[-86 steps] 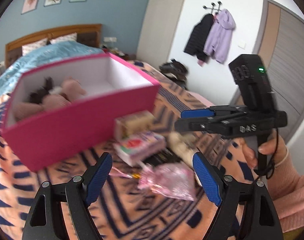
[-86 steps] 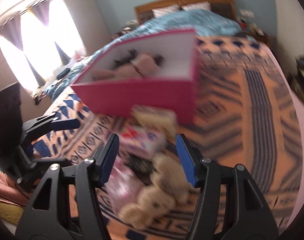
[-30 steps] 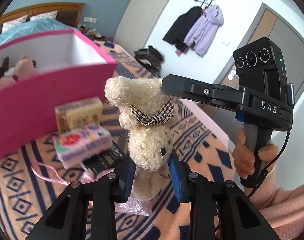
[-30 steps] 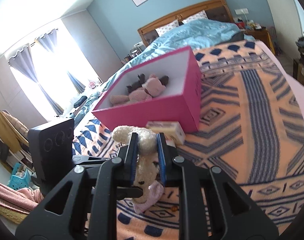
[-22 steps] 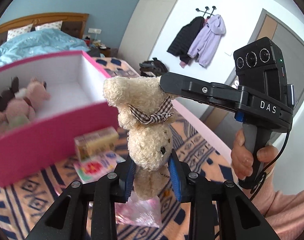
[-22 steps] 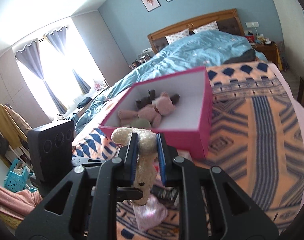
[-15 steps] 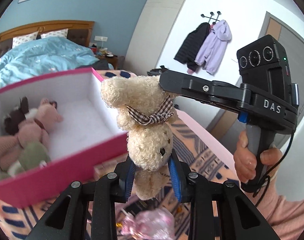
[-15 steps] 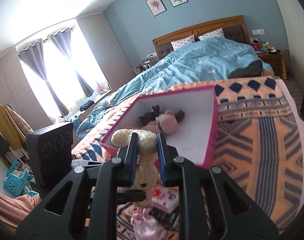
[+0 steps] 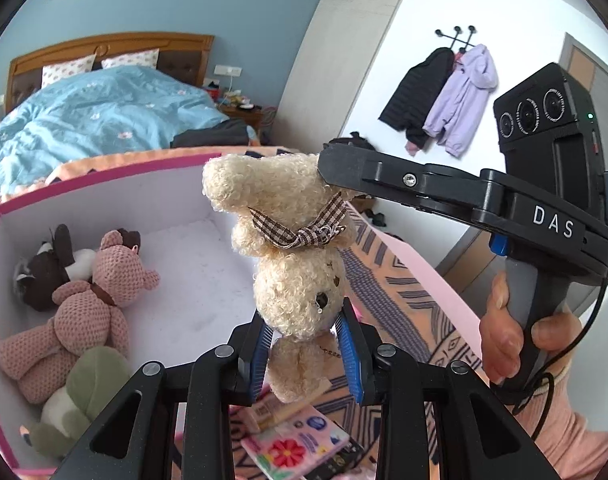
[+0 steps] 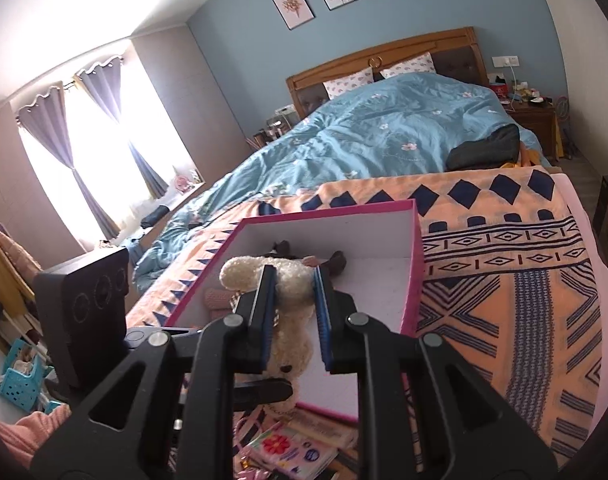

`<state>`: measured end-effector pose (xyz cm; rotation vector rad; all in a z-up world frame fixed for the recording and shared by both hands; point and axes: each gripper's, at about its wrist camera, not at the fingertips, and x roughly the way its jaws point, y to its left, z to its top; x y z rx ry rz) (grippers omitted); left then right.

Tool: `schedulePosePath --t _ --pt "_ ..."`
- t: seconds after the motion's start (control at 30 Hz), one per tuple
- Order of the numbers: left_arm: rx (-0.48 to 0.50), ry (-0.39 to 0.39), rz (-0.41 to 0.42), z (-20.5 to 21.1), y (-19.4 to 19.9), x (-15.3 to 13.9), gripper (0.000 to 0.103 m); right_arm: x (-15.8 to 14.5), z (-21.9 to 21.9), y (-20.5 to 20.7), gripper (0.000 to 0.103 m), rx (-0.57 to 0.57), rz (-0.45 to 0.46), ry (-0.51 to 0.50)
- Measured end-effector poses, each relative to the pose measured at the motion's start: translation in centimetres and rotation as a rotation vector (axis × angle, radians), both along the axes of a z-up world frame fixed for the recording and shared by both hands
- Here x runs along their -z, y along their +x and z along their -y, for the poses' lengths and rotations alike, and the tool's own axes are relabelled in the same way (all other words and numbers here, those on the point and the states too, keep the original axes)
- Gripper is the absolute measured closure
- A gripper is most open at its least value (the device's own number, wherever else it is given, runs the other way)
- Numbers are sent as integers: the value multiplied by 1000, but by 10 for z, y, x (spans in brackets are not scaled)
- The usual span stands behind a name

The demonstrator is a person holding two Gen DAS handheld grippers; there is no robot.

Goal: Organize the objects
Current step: 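Carry the cream bunny plush into the pink box and release it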

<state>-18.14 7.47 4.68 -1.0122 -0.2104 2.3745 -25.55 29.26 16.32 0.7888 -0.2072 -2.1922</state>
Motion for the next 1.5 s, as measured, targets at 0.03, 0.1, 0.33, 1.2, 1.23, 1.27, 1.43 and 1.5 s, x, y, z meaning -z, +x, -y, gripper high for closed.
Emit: schedulePosePath --t 0.03,0.1,0.33,1.2,1.23,1.27,1.43,1.5 --pt "-10 -5 12 0 -5 3 72 2 2 -3 82 8 2 14" --pt "-19 -12 31 0 -13 10 72 7 5 -10 82 17 11 35" --pt "-36 -25 89 -2 -28 30 72 26 10 -27 82 33 47 80" --pt "-90 -133 78 -3 -20 44 42 50 10 -24 61 91 56 183" --pt "-95 -135 66 -2 -17 42 42 50 9 -21 61 88 55 179" --pt "-96 -135 57 0 -14 40 42 50 7 -17 61 86 52 172" --pt "-91 -106 -15 11 13 24 40 46 -7 8 54 57 38 132" --pt "-86 -91 -40 16 24 18 39 44 -14 20 50 39 34 106"
